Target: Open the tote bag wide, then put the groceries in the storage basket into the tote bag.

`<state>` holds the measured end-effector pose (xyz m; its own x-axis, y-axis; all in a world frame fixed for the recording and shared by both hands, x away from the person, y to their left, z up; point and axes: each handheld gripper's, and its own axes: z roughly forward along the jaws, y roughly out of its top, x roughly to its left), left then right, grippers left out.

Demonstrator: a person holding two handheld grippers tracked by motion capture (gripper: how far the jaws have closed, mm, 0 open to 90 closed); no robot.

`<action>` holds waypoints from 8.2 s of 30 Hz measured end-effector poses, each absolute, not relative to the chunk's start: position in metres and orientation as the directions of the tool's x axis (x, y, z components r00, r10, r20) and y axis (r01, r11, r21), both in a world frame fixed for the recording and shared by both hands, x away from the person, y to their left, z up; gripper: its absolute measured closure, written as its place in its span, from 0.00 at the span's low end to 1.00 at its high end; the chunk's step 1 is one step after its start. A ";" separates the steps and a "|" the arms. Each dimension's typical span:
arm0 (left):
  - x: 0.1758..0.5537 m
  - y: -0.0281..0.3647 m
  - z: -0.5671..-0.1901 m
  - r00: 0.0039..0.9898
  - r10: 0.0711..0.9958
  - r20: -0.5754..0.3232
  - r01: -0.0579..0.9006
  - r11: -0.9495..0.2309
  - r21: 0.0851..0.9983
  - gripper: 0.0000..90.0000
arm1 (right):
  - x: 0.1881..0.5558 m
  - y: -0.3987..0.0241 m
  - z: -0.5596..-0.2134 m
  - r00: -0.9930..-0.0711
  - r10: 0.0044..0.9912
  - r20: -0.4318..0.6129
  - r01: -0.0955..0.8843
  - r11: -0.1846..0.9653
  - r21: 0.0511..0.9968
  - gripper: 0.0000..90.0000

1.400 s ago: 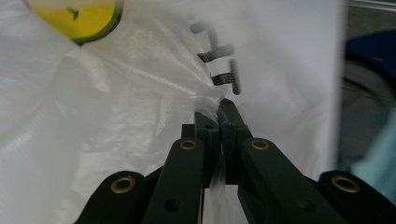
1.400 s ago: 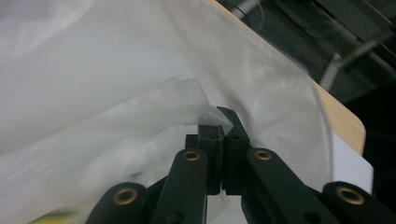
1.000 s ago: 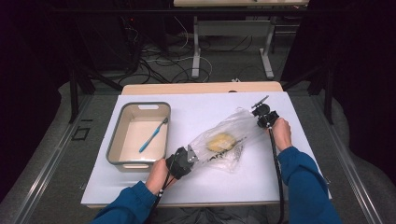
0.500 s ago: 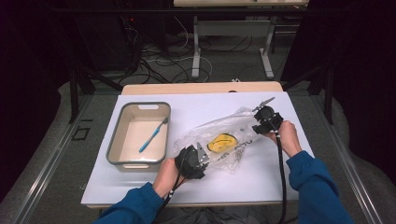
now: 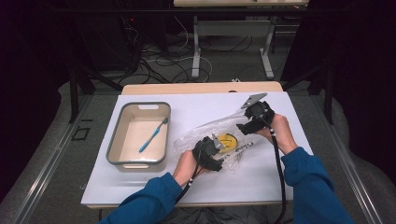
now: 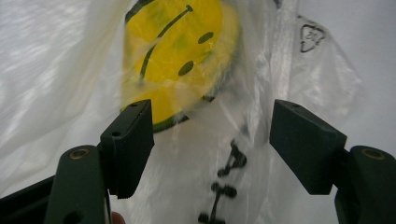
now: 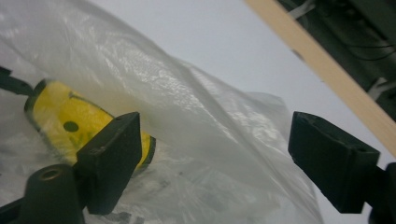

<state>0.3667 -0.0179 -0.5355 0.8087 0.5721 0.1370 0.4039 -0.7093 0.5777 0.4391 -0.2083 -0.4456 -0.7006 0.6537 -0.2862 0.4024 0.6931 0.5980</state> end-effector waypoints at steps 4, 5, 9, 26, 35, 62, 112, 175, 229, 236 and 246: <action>0.374 -0.026 -0.546 0.810 0.566 0.154 0.391 -0.716 0.578 0.44 | 0.460 -0.185 -0.473 -0.752 0.596 -0.282 0.432 0.768 0.472 0.37; 0.375 -0.026 -0.547 0.808 0.566 0.161 0.382 -0.713 0.588 0.59 | 0.467 -0.181 -0.482 -0.767 0.564 -0.308 0.382 0.786 0.486 0.51; 0.373 -0.026 -0.548 0.844 0.508 0.174 0.332 -0.747 0.576 0.99 | 0.477 -0.171 -0.488 -0.738 0.569 -0.362 0.399 0.801 0.446 0.95; 0.337 0.059 -0.526 0.919 0.351 0.178 0.224 -0.839 0.496 1.00 | 0.498 -0.250 -0.506 -0.507 0.845 -0.173 0.748 0.530 0.399 1.00; 0.333 0.048 -0.506 0.869 0.436 0.235 0.256 -0.802 0.540 0.62 | 0.475 -0.251 -0.503 -0.567 0.815 -0.118 0.734 0.566 0.375 0.84; 0.333 0.008 -0.541 0.973 0.199 0.117 0.109 -0.843 0.527 1.00 | 0.515 -0.188 -0.525 -0.690 0.702 -0.175 0.618 0.698 0.362 1.00; 0.370 0.027 -0.546 0.728 0.609 0.314 0.416 -0.757 0.503 0.78 | 0.423 -0.252 -0.534 -0.631 0.731 -0.260 0.620 0.676 0.398 0.89; 0.325 0.106 -0.476 0.674 0.706 0.217 0.384 -0.586 0.713 0.15 | 0.343 -0.289 -0.486 -0.693 0.719 0.054 0.495 0.421 0.760 0.00; 0.401 0.201 -0.470 0.489 0.868 0.084 0.469 -0.343 0.814 0.00 | 0.338 -0.287 -0.499 -0.705 0.707 0.054 0.496 0.437 0.751 0.00; 0.432 0.205 -0.471 0.509 0.858 0.066 0.499 -0.357 0.789 0.02 | 0.337 -0.288 -0.500 -0.700 0.712 0.051 0.504 0.443 0.742 0.00; 0.454 0.211 -0.491 0.482 0.873 0.075 0.513 -0.351 0.784 0.11 | 0.337 -0.289 -0.501 -0.702 0.710 0.054 0.506 0.444 0.740 0.00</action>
